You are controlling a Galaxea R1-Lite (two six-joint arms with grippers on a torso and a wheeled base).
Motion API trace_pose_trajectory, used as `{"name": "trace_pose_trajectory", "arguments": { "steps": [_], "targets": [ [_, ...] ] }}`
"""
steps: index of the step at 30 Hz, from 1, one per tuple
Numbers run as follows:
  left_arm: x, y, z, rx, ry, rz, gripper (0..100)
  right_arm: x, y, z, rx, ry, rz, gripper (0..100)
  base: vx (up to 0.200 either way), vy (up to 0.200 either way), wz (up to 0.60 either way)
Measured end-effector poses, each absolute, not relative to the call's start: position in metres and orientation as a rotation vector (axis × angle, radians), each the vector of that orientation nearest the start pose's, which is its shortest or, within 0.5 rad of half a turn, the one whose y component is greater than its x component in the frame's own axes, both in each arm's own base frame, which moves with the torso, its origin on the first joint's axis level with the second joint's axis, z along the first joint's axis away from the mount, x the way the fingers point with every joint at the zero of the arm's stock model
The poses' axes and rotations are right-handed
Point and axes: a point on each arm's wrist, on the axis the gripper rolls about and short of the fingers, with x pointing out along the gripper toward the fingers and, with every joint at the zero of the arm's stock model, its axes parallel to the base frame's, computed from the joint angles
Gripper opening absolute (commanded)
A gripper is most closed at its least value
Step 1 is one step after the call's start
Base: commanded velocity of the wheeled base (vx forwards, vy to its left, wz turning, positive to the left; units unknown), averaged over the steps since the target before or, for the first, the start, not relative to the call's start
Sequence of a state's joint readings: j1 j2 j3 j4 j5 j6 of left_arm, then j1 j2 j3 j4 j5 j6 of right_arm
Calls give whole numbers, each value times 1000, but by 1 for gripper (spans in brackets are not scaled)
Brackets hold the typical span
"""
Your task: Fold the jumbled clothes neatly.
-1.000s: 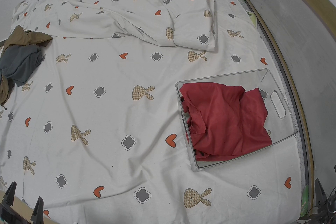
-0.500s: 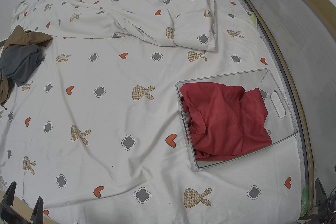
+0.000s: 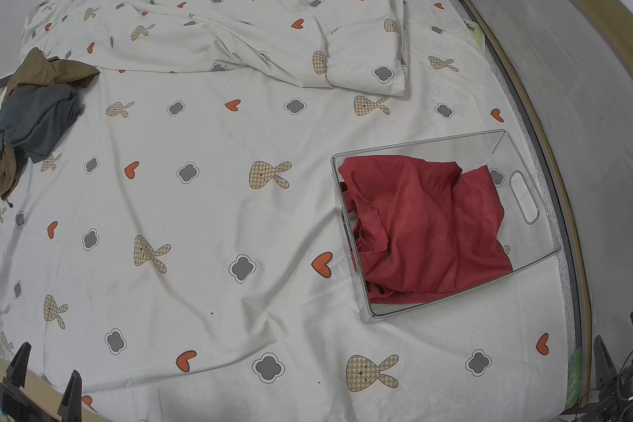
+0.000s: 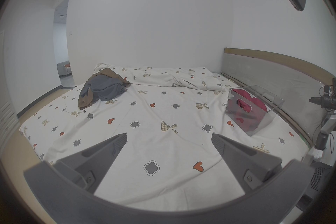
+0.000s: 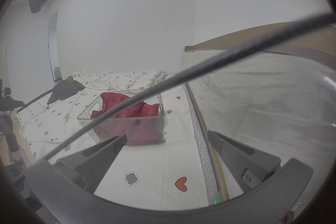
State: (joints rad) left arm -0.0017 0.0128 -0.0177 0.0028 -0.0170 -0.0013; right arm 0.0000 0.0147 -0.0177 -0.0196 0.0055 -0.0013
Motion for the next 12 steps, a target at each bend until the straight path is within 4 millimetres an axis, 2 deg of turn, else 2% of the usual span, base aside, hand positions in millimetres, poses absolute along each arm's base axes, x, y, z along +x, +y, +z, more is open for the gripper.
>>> {"name": "trace_pose_trajectory", "arguments": {
  "steps": [12],
  "targets": [
    [-23,0,80,-1,-1,-19,100,-23,0,83,1,-22,4,100,0,0,0]
  ]
}}
